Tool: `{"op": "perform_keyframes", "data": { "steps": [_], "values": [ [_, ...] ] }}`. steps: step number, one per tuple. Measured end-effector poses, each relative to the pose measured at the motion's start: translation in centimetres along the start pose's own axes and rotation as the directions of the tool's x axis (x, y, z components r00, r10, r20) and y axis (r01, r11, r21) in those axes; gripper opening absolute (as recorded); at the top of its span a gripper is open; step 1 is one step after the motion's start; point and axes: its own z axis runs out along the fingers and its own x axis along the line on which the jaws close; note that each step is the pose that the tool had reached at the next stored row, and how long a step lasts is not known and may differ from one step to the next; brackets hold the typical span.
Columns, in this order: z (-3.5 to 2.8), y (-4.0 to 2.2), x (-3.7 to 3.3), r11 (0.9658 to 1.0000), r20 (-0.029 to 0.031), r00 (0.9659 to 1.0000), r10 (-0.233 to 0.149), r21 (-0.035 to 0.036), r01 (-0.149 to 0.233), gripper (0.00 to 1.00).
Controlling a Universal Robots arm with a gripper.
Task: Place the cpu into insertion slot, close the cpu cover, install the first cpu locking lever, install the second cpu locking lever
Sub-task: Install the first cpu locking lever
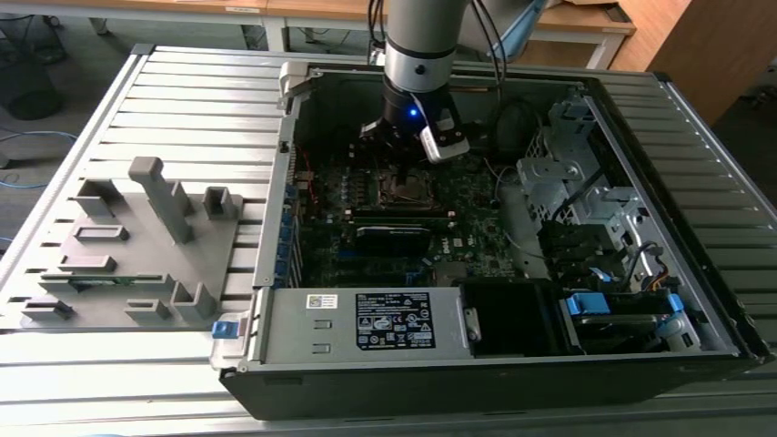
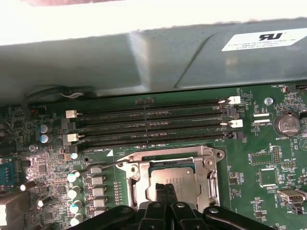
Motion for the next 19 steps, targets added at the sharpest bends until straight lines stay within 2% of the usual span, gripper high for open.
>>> {"op": "perform_keyframes", "data": {
  "steps": [19],
  "values": [
    [-0.18,-0.02,0.18,1.0000,0.0000,1.0000,0.000,0.0000,0.000,0.11]
  ]
}}
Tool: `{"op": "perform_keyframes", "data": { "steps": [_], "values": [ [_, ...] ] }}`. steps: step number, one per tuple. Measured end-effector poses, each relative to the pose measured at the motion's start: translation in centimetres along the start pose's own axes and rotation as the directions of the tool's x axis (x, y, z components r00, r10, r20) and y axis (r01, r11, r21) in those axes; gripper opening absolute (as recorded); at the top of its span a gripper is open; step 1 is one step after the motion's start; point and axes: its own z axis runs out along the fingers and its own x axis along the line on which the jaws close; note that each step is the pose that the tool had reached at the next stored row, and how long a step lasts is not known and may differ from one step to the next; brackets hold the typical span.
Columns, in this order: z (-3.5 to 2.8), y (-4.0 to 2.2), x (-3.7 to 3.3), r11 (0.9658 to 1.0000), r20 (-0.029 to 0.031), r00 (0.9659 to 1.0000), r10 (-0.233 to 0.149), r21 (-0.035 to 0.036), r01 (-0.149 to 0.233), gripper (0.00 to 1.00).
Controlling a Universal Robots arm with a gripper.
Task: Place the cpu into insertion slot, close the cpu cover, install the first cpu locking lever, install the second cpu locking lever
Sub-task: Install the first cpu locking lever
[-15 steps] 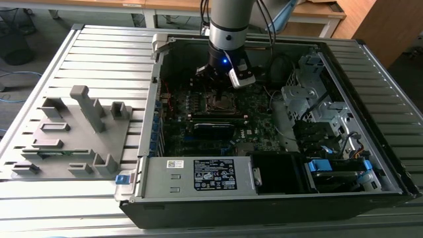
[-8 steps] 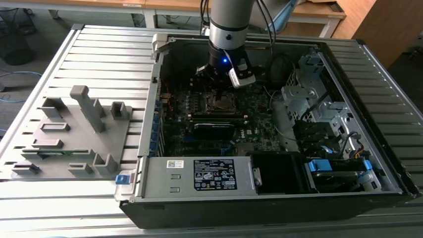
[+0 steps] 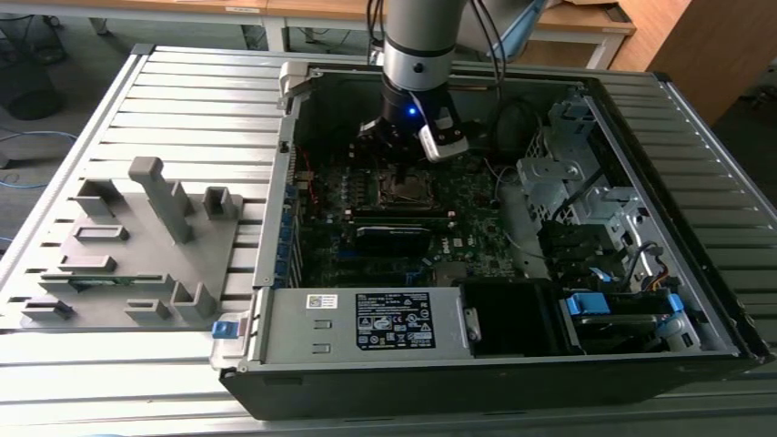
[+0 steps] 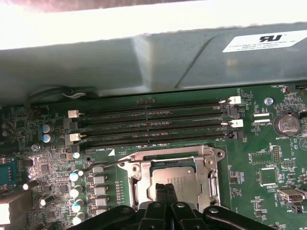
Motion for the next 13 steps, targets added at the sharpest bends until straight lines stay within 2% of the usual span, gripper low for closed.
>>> {"op": "perform_keyframes", "data": {
  "steps": [13],
  "values": [
    [-0.02,-0.03,0.21,1.0000,0.0001,1.0000,0.000,-0.0001,0.000,0.11]
  ]
}}
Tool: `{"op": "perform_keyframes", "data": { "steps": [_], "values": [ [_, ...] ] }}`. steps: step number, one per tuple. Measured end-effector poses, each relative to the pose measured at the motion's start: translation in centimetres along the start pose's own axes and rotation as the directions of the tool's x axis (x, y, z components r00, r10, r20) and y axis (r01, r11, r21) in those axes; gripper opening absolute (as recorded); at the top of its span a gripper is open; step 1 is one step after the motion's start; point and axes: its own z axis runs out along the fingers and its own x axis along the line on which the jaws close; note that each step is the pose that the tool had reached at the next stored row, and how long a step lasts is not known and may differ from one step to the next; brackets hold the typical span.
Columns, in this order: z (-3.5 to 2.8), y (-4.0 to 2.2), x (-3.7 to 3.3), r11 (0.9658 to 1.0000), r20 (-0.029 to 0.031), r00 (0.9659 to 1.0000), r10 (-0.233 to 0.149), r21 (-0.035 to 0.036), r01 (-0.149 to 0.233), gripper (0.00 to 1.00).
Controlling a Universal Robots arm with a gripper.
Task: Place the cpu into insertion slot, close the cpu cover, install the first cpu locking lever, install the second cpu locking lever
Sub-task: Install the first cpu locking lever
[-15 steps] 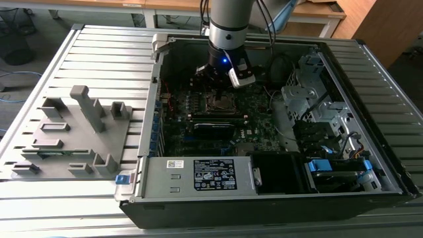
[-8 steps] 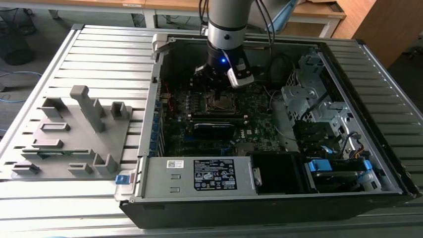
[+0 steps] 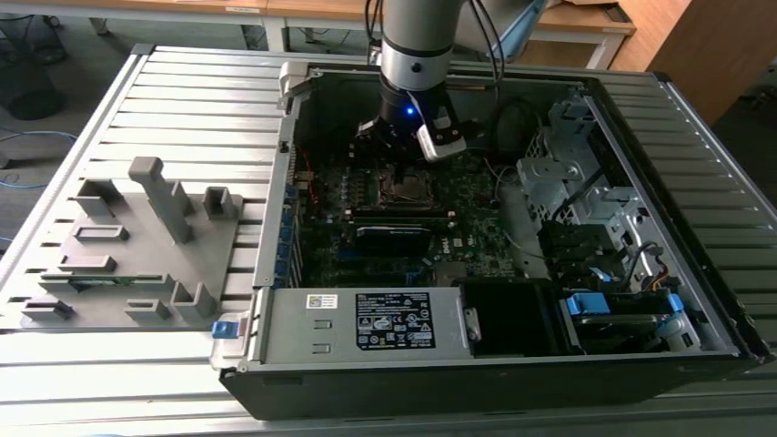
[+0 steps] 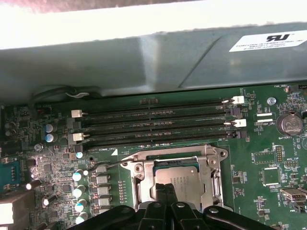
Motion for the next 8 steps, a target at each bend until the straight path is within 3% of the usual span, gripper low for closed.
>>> {"op": "perform_keyframes", "data": {
  "steps": [8],
  "values": [
    [-0.12,-0.01,0.10,1.0000,-0.0001,1.0000,0.000,0.0002,0.000,0.11]
  ]
}}
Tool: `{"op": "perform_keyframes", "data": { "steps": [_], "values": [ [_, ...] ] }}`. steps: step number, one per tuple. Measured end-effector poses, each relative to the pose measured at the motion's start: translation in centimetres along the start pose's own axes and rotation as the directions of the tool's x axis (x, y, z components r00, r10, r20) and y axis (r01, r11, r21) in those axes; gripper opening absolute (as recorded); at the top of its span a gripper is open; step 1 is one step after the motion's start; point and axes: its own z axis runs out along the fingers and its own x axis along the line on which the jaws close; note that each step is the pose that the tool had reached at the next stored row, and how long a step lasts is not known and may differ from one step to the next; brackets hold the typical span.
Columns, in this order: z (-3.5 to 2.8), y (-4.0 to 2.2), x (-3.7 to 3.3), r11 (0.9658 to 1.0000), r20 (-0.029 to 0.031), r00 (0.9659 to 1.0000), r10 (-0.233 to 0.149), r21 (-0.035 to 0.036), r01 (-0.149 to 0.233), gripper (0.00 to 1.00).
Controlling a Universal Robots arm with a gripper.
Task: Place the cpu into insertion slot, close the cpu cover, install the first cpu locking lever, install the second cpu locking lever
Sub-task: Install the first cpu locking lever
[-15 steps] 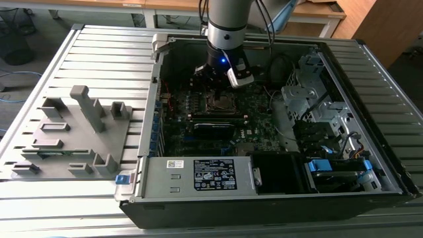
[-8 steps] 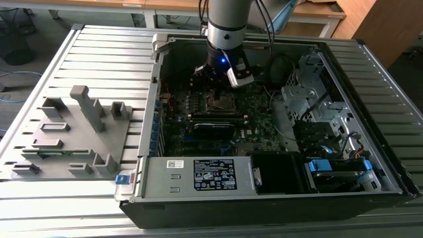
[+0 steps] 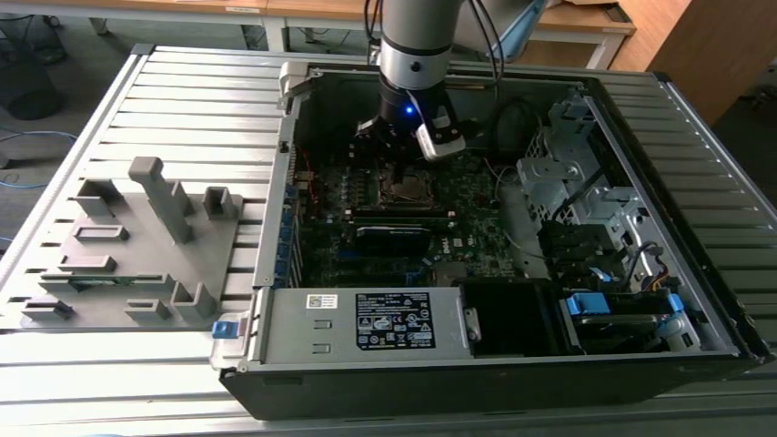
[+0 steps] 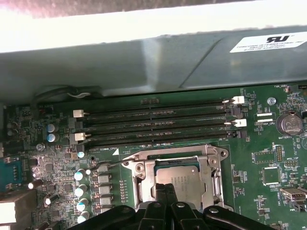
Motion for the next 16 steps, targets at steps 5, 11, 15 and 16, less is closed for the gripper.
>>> {"op": "perform_keyframes", "data": {
  "steps": [5,11,15,16],
  "values": [
    [0.00,-0.01,0.09,1.0000,0.0000,1.0000,0.000,0.0000,0.000,0.11],
    [0.01,-0.04,0.38,1.0000,0.0000,1.0000,0.000,-0.0001,0.000,0.11],
    [0.01,-0.07,0.66,1.0000,0.0000,1.0000,0.000,0.0000,0.000,0.11],
    [0.01,-0.08,0.73,1.0000,0.0000,1.0000,0.000,0.0000,0.000,0.11]
  ]
}}
